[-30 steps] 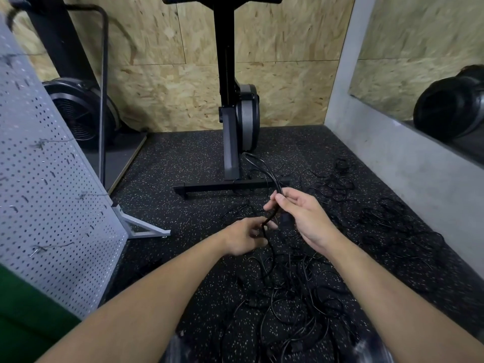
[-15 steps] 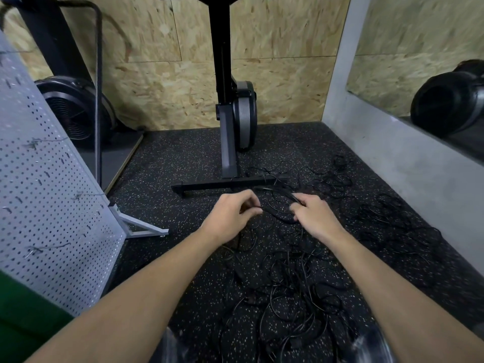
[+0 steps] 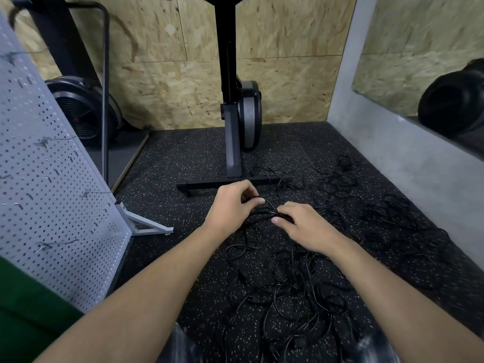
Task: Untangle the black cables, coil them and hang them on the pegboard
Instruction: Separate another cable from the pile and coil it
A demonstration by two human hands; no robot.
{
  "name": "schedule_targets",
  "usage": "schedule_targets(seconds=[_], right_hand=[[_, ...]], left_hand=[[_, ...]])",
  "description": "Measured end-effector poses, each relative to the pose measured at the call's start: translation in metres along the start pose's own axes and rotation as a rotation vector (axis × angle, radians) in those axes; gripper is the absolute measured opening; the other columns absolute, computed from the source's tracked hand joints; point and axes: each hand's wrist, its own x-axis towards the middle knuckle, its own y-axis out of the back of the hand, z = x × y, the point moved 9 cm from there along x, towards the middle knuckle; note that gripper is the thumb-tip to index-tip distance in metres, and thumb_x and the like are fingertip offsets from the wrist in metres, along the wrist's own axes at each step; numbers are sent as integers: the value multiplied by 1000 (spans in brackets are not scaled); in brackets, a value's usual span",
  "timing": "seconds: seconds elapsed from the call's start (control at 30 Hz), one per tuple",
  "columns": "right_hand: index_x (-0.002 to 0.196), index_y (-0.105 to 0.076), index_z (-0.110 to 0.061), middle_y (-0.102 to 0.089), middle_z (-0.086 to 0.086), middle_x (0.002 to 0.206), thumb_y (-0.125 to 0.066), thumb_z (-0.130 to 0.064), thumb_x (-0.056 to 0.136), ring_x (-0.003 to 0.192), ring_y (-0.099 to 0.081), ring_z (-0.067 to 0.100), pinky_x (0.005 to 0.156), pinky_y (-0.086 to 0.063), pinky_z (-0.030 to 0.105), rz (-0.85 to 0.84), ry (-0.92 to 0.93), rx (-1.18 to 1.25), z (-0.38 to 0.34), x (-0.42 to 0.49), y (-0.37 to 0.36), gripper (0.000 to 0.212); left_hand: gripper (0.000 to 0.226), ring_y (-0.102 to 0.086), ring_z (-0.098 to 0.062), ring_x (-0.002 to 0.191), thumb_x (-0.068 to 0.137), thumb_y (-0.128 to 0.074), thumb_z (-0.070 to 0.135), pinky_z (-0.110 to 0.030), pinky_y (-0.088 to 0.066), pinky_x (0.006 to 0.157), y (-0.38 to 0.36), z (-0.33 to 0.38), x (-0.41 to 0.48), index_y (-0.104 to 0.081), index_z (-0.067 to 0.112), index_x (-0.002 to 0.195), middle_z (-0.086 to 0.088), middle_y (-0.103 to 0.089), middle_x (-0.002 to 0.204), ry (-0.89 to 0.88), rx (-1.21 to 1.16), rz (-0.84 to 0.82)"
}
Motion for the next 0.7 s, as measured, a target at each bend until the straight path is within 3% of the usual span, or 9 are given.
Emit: schedule_targets(seconds=[0.1,0.17,0.27,0.37,0.47,0.57,0.7], right_hand=[[118,-73,-14,-63,-10,98,-62,-31,104,88,-56,7,77,-39,21,90,-2,52,5,1,11,25],[112,-75,-16,-68,-8,98,-64,-31,103,89,-61,8,80,-47,26,122,-2,123,7,0,18,21],[109,-76,-22,-70,-16,96,-65,-31,102,86,-62,-1,77,-45,20,124,-15,221,9,0,21,15],[112,-76,-26,-72,-18,96,-67,-32,100,84,-63,-2,79,-47,24,135,-29,287,13,2,20,16],[112,-73,-29,-76,-11,94,-68,-28,100,81,-70,8,75,-54,23,201,-81,371,20,3,26,13],[94,-75,-30,-76,-4,86,-67,-20,101,79,-70,14,77,-60,29,259,-119,496,26,2,30,15],[92,-77,-22,-77,-4,84,-66,-26,101,79,-73,9,88,-58,35,313,-147,397,31,-1,37,15]], left_hand=[[15,-68,-1,88,96,-72,40,-24,-55,84,-8,-19,-4,-76,26,98,14,-75,93,130,-54,-139],[23,-68,-3,99,105,-57,41,-30,-52,97,-17,-36,-11,-76,29,107,14,-76,103,292,-161,-270],[38,-68,-13,109,108,-40,20,-40,-47,106,-30,-51,-26,-77,30,105,10,-78,106,563,-463,-373],[47,-65,-21,123,104,-35,4,-46,-46,111,-35,-56,-32,-75,28,107,6,-77,115,623,-504,-413],[32,-71,-22,117,107,-47,1,-46,-48,108,-42,-57,-36,-72,18,118,1,-78,115,597,-574,-459],[24,-74,-22,97,96,-68,-2,-46,-56,100,-34,-57,-28,-72,7,118,-7,-78,104,533,-607,-378],[12,-75,-20,83,100,-65,3,-35,-65,79,-25,-47,-17,-69,1,111,-12,-78,101,492,-604,-254]])
